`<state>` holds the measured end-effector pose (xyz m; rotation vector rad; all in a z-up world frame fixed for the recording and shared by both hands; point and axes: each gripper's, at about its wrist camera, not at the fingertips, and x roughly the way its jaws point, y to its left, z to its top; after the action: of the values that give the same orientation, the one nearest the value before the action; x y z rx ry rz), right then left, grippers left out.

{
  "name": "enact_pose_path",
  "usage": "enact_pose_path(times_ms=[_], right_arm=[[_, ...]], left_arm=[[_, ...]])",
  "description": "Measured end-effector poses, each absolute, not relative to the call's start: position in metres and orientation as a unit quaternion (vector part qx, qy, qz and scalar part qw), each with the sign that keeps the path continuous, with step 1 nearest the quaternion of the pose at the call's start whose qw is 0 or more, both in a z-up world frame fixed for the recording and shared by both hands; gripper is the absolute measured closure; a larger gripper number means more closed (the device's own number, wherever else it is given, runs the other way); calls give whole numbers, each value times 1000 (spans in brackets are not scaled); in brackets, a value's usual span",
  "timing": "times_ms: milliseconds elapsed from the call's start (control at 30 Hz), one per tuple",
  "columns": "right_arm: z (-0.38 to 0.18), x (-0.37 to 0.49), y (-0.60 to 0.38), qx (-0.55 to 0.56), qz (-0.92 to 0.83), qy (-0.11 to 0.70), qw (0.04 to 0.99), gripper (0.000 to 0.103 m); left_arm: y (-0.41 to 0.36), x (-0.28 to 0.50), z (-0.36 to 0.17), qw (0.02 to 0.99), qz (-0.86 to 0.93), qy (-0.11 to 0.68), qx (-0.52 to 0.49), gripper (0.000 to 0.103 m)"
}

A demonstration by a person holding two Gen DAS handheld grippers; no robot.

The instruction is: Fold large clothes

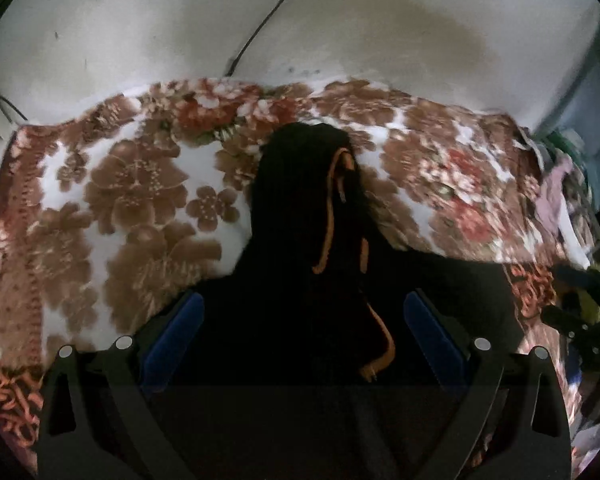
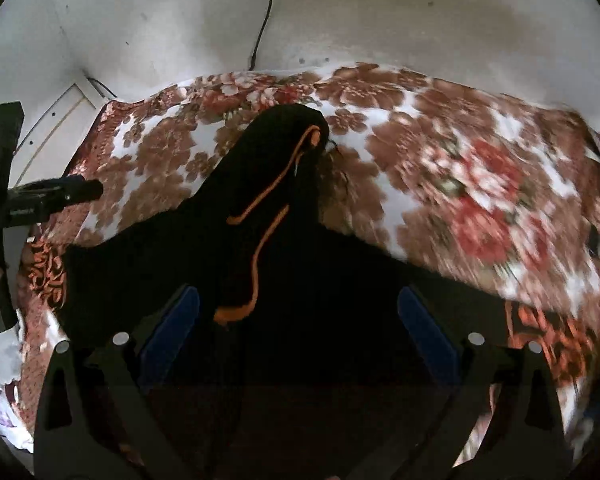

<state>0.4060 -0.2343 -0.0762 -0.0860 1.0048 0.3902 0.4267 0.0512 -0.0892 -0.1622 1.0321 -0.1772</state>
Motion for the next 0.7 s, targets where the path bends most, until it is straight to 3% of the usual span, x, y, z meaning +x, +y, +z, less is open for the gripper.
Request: enact_pose_path(times_ms=[133, 267, 333, 400, 500, 567, 633, 667, 700], right_arm=[[-126, 492, -227, -18, 220, 475, 852, 5], [-187, 575, -212, -27, 202, 496, 844, 5], [-211, 608, -199, -22, 214, 507, 834, 5], [-234, 642, -188, 15, 259, 526, 810, 17], [-253, 677, -179, 35, 270, 536, 799, 19], [-264, 690, -171, 20, 273, 543, 794, 27], [-273, 695, -167, 23, 277, 554, 785, 44], [-278, 697, -166, 24, 279, 559, 780, 51], [-281, 698, -165, 21, 279, 562, 778, 61]], left_arm=[[72, 496, -149, 822, -86, 547, -129, 5], [70, 560, -196, 820, -130, 550, -88, 9], [71, 585, -213, 818, -139, 551, -84, 22], [75, 609, -227, 813, -145, 555, -101, 42], [73, 637, -247, 799, -162, 568, -113, 44], [65, 650, -256, 796, -176, 571, -98, 48], [60, 658, -261, 794, -188, 572, -90, 61], [56, 660, -265, 789, -188, 579, -83, 80], [55, 662, -268, 785, -188, 586, -79, 89]])
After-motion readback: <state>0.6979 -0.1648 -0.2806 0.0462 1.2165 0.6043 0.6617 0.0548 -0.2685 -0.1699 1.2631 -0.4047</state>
